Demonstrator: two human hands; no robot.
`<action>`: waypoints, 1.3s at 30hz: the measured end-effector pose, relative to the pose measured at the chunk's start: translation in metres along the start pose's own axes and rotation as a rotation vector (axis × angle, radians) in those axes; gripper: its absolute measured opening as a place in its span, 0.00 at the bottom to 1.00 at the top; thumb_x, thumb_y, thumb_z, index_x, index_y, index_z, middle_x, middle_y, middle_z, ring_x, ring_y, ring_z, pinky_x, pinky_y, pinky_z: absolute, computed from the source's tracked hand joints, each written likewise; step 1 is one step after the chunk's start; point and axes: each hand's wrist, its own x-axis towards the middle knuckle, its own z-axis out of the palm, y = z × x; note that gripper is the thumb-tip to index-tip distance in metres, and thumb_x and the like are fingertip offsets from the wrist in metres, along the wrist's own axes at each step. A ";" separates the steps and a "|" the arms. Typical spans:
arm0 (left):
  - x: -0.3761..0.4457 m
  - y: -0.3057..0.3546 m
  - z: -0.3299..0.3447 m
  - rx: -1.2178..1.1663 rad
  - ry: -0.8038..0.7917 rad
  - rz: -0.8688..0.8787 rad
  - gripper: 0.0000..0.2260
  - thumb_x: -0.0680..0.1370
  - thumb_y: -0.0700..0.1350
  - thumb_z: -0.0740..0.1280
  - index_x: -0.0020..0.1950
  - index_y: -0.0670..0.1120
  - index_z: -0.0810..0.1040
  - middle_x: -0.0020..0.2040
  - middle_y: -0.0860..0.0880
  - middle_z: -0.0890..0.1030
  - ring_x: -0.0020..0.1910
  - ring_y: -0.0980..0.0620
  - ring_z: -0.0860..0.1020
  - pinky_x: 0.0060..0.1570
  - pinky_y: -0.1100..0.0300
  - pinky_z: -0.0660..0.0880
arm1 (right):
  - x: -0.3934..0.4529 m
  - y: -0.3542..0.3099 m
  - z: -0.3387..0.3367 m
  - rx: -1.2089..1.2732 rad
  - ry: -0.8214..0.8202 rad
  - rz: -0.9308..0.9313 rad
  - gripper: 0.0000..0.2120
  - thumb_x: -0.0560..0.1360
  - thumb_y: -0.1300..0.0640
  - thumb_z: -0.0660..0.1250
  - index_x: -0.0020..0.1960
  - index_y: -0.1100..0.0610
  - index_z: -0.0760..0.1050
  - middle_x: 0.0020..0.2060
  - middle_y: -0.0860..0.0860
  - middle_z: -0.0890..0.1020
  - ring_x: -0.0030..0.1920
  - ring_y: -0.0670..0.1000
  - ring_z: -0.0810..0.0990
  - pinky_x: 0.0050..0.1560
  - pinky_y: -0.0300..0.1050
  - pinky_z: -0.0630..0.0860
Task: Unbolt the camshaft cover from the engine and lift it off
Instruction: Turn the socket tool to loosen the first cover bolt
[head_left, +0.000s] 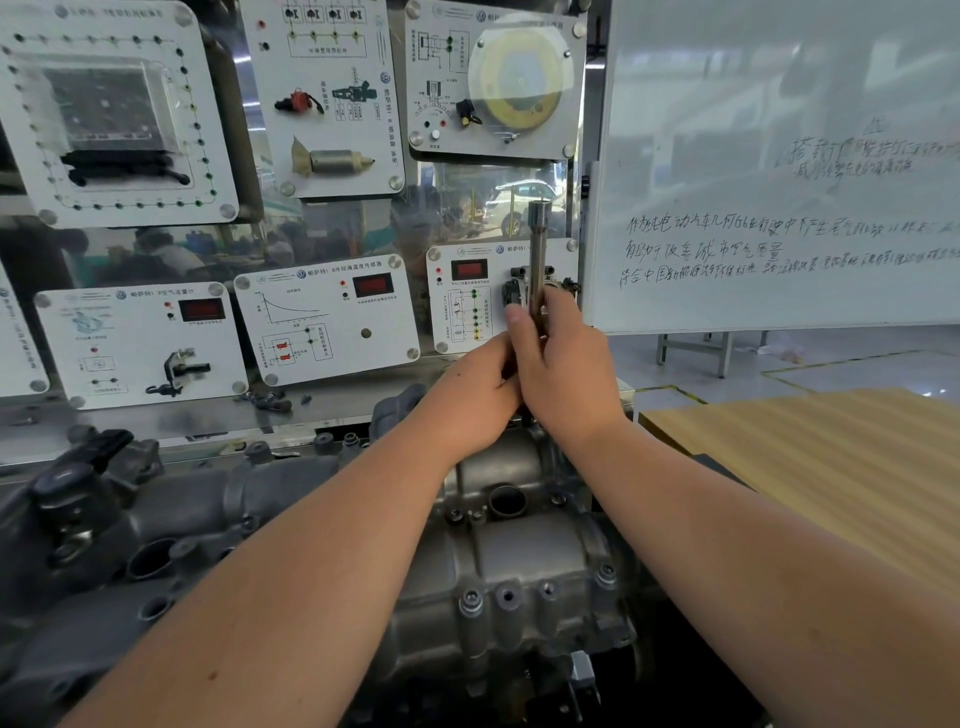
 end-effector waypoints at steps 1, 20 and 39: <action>0.000 0.000 0.000 0.002 0.005 0.000 0.16 0.85 0.45 0.61 0.73 0.53 0.72 0.61 0.55 0.82 0.57 0.57 0.80 0.53 0.67 0.74 | 0.000 -0.001 0.000 0.010 0.003 -0.002 0.15 0.83 0.46 0.59 0.62 0.55 0.71 0.43 0.51 0.83 0.42 0.53 0.81 0.42 0.49 0.76; -0.001 0.001 0.000 -0.011 -0.005 -0.005 0.18 0.85 0.45 0.61 0.75 0.55 0.70 0.65 0.54 0.81 0.60 0.55 0.79 0.59 0.59 0.76 | -0.002 -0.001 -0.002 -0.009 0.002 -0.014 0.11 0.84 0.47 0.59 0.56 0.54 0.70 0.38 0.51 0.81 0.40 0.56 0.81 0.41 0.56 0.78; 0.000 -0.003 0.001 -0.008 0.005 -0.021 0.14 0.85 0.46 0.61 0.70 0.57 0.73 0.49 0.63 0.81 0.49 0.66 0.80 0.44 0.71 0.75 | -0.001 -0.004 -0.004 0.002 0.009 0.003 0.13 0.85 0.49 0.57 0.46 0.56 0.68 0.33 0.50 0.76 0.37 0.57 0.77 0.40 0.60 0.76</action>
